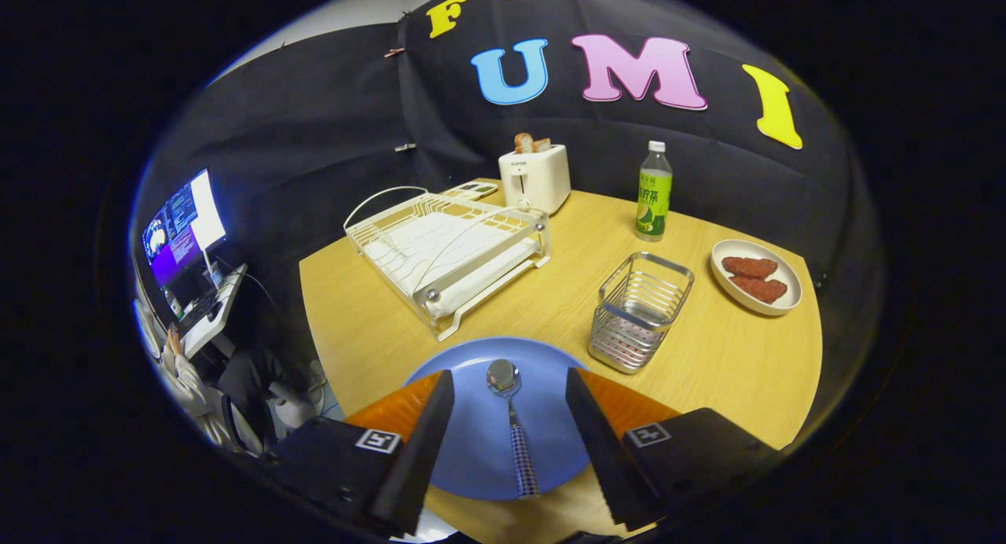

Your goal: Take the plate from the dish rack, then take the spoon from the basket and place it into the plate.

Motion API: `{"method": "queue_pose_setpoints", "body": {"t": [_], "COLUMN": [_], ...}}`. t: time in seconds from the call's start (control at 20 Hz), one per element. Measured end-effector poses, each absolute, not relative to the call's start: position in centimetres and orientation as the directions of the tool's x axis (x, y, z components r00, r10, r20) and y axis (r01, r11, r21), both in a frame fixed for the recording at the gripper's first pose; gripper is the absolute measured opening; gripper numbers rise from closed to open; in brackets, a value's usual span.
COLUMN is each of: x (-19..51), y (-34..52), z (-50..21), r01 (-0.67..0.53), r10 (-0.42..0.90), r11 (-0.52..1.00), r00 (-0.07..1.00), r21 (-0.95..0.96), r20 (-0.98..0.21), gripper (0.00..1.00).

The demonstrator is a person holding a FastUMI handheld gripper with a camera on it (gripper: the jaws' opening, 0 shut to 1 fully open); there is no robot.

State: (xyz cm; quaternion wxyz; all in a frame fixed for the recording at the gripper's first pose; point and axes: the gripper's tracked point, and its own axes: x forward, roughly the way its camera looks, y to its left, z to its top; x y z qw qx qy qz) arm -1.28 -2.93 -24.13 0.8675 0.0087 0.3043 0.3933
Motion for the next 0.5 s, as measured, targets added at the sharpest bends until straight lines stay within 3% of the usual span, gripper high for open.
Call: {"method": "queue_pose_setpoints", "body": {"t": [0.15, 0.5], "x": [0.6, 3.2], "y": [-4.0, -7.7], "z": [-20.3, -8.8], "r01": [-0.627, -0.360], "r10": [0.637, 0.390], "r11": [0.751, 0.921], "r00": [0.606, 0.859], "r21": [0.206, 0.150], "r20": [-0.477, -0.333], "gripper": [0.99, 0.99]}}
